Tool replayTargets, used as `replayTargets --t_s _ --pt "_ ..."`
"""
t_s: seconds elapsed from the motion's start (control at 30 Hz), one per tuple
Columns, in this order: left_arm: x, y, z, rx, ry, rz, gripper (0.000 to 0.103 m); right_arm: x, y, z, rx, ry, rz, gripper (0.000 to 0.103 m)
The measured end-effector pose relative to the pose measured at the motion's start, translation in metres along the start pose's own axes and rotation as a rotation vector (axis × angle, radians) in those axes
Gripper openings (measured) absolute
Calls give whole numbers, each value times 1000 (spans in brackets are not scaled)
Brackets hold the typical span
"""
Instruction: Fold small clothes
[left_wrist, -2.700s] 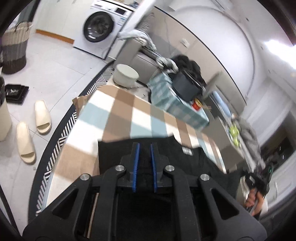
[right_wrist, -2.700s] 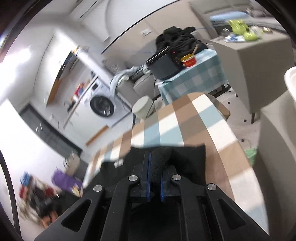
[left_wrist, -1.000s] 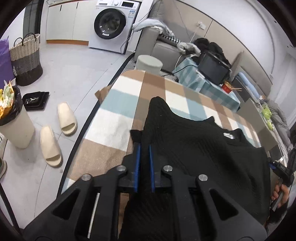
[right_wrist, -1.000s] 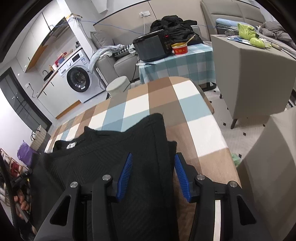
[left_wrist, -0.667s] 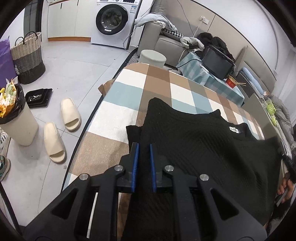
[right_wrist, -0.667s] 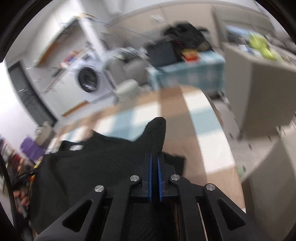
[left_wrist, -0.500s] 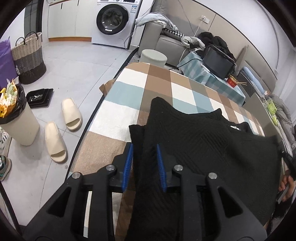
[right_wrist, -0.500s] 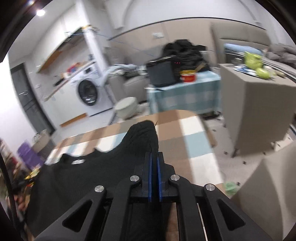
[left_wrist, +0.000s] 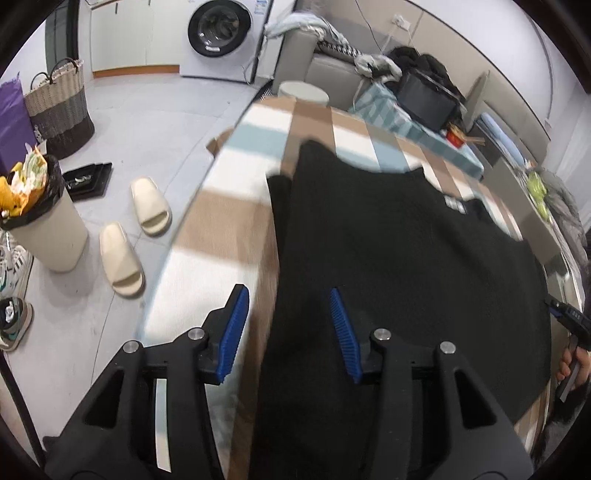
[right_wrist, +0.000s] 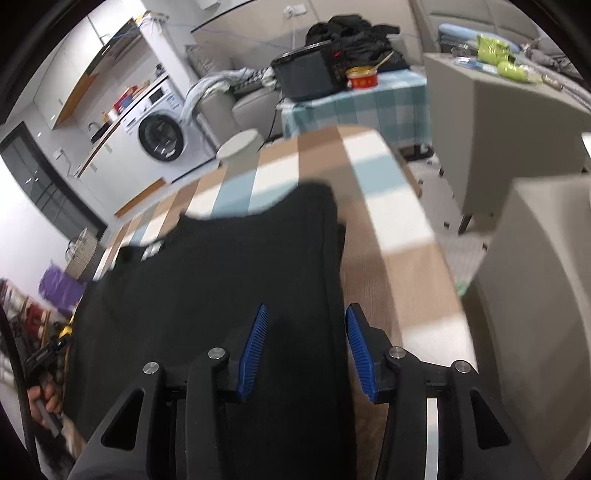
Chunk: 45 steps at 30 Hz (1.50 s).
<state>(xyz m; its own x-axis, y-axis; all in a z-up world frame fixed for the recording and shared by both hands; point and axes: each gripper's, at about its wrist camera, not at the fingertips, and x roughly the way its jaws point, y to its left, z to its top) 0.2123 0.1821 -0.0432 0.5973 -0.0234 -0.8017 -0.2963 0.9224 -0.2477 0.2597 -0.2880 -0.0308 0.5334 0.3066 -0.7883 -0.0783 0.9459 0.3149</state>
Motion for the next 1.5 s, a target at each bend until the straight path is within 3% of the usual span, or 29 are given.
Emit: replayTargets --t_s 0.2,0.27,0.33,0.57,0.8,0.9,0.97,1.03,1.1,1.13,1.17,1.37,1.5 --pt "-13 -12 -39 56 33 -23 40 -7 9 -31 -59 24 16 45" --pt "-14 -15 -49 62 35 -30 25 -6 14 -35 -72 23 22 45" --pt "-15 -17 -53 73 21 -16 22 -2 21 -37 -94 28 11 40" --pt "-8 -15 -43 71 -4 -5 20 -3 39 -54 -169 51 -65 35" --pt "-8 -13 -27 60 10 -6 21 -16 38 -64 -133 65 -41 36" --pt "-12 -12 -13 71 -21 1 30 -25 27 -46 -86 7 -39 43" --pt "-10 -11 -1 59 -55 0 48 -27 25 -30 -68 -36 -51 43" --pt "-5 -11 10 46 -76 -2 48 -23 20 -14 -43 -60 -56 43" --pt "4 -13 18 45 -62 -2 38 -15 17 0 -28 -65 -72 43" --pt "7 -15 19 50 -59 -2 18 -10 16 5 -24 -61 -82 43" --pt "8 -18 19 66 -63 1 6 -6 17 9 -23 -61 -82 43" --pt "-24 -14 11 53 -170 -1 2 -2 21 9 -47 -60 -81 43" --pt "-8 -6 6 55 -83 22 2 0 18 9 -45 -54 -78 43"
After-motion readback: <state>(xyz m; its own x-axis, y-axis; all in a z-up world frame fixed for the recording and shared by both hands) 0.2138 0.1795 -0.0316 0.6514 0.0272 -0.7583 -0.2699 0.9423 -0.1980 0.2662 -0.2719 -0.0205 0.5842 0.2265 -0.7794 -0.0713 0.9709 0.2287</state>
